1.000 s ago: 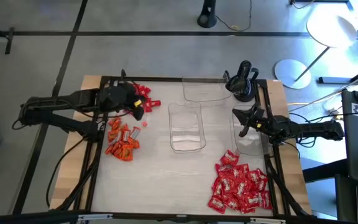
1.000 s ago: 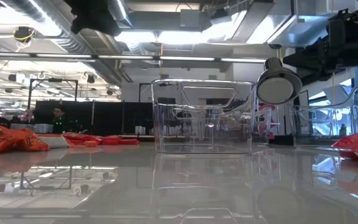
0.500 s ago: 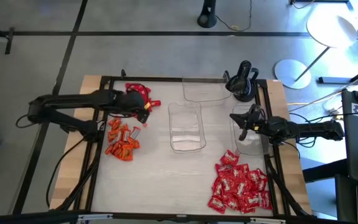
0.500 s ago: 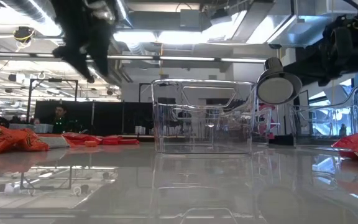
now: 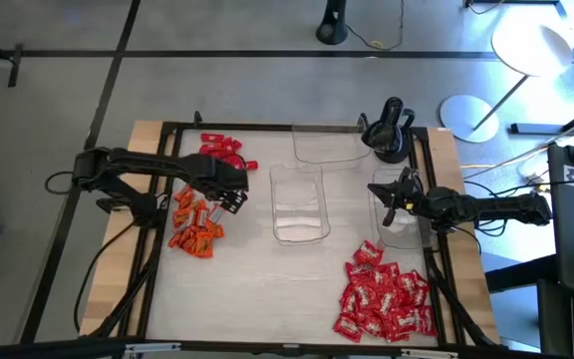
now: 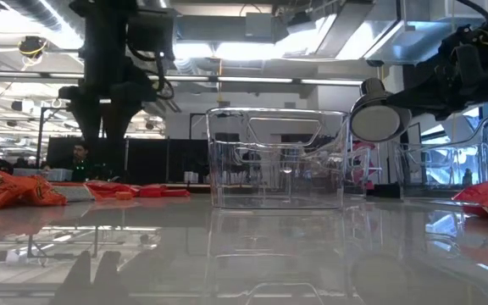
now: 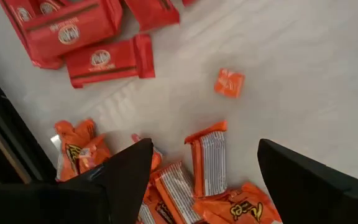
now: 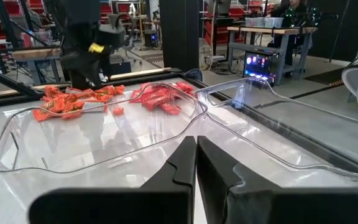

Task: Sort candy
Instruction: Put the orange chocolate into the bottom left transparent bin

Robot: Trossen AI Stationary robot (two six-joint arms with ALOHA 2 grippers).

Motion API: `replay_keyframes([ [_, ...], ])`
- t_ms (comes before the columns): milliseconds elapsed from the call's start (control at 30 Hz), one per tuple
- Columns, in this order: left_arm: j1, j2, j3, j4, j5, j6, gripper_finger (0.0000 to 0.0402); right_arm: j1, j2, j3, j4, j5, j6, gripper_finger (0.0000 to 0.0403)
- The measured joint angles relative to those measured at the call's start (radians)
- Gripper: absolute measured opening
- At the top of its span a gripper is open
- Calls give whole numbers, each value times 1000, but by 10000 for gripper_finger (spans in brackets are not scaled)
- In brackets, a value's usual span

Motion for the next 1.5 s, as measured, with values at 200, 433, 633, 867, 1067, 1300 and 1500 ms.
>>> replay_keyframes([
  [200, -50, 43, -35, 29, 4, -37, 280, 0, 0, 0, -3, 1, 0, 14],
  [433, -85, 38, -185, 156, 56, -100, 280, 0, 0, 0, -3, 1, 0, 14],
  [633, -85, 38, -269, 268, 70, -104, 280, 0, 0, 0, -3, 2, 0, 14],
  [867, -84, 32, -311, 339, 101, -83, 274, 0, 0, 0, -3, 2, 0, 14],
  [1067, -84, 34, -312, 351, 110, -67, 212, 0, 0, 0, -3, 2, 0, 14],
  [1300, -85, 36, -312, 353, 114, -42, 133, 0, 0, 0, -3, 2, 0, 14],
  [1500, -85, 36, -301, 342, 114, -6, 102, 0, 0, 0, -3, 2, 0, 14],
])
